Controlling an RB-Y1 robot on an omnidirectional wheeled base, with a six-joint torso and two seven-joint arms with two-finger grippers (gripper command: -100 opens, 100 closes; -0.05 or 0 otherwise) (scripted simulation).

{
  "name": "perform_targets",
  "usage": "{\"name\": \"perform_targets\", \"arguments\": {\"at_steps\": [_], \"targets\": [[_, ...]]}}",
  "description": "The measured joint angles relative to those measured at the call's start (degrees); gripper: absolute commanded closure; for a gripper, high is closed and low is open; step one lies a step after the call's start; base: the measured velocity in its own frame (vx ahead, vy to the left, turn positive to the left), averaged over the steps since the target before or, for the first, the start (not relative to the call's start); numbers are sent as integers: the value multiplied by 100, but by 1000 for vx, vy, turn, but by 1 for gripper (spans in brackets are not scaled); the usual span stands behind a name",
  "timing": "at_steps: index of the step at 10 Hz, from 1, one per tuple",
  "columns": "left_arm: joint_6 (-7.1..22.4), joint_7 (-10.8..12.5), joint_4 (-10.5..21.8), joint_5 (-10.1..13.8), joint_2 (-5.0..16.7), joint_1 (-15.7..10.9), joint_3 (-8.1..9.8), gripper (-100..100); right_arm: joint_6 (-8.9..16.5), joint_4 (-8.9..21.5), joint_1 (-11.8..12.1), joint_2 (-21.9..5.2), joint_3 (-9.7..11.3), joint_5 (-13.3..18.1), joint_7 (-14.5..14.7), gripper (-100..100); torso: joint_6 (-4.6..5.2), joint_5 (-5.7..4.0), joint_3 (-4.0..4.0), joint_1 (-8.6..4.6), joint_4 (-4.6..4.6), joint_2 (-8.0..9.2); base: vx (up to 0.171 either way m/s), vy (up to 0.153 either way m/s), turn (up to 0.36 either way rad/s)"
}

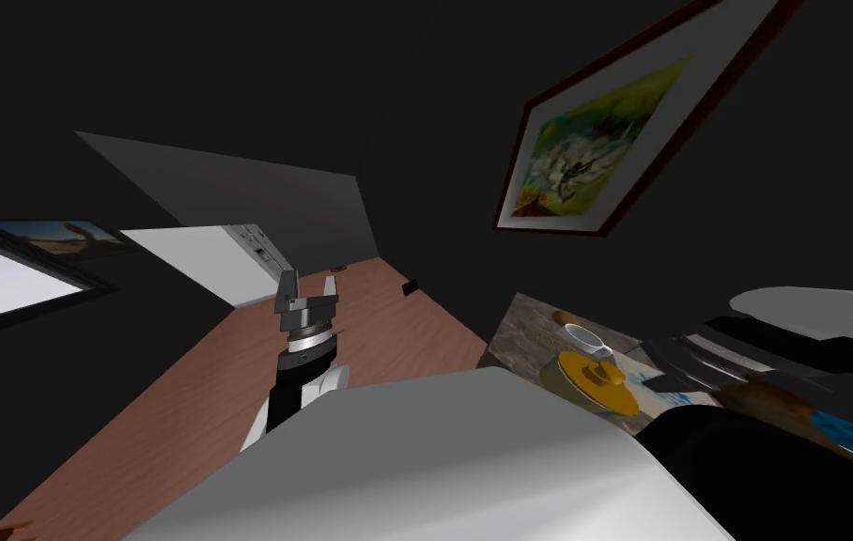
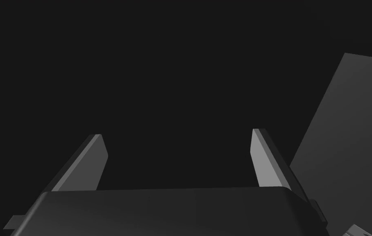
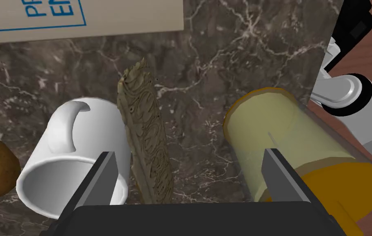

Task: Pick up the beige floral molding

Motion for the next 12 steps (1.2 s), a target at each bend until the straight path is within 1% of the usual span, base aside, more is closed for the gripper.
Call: {"name": "perform_targets", "arguments": {"at_steps": [2, 3, 4, 5, 6, 7, 8, 9, 10, 11, 12], "targets": [[0, 0, 0, 0, 0, 0, 0, 0, -228, 191, -377, 77, 396, 218, -6, -100, -4, -5, -3, -7, -1, -6, 214, -45, 364], [0, 0, 0, 0, 0, 0, 0, 0, -233, 84, -109, 74, 247, 200, -37, -100, 2, -1, 7, 1, 3, 13, 175, -39, 267], [0, 0, 0, 0, 0, 0, 0, 0, -159, -150, 368, 108, -17, 157, -101, -100, 4, -1, 12, 6, 5, 19, 122, -22, 106], [0, 0, 0, 0, 0, 0, 0, 0, -202, -73, 300, 200, 75, 240, -81, -100, 10, 1, 24, 14, 10, 41, 36, -1, -17], [0, 0, 0, 0, -1, -1, 0, 0, -276, 22, 76, 237, 282, 306, -58, -100, 12, 4, 42, 23, 18, 71, -3, 4, -21], [0, 0, 1, 0, -1, -1, 0, 0, -303, 38, -42, 243, 361, 319, -58, -100, 13, 6, 54, 28, 23, 92, 48, -14, 183], [1, 0, 1, 0, -1, -2, -1, 0, -326, 0, -127, 359, 510, 385, -76, -100, 8, 3, 50, 22, 22, 83, 89, -61, 313], [1, 0, 1, 0, 0, -2, 0, 0, -314, -200, 241, 442, 426, 328, -115, -100, 7, 2, 42, 8, 18, 70, 86, -65, 63], [0, 0, 1, 0, 0, 0, 0, 0, -371, -178, 117, 513, 558, 387, -142, -100, 14, -1, 41, 4, 18, 67, 53, -22, -56], [0, 0, 1, 0, -1, -1, 0, 0, -428, -122, 17, 554, 645, 427, -132, -100, 15, 2, 46, 16, 20, 78, 38, -22, 86], [1, 0, 1, 0, -1, -1, 0, 0, -507, -33, -185, 718, 868, 539, -101, -100, 12, 2, 50, 17, 22, 84, 43, -52, 100]]}}
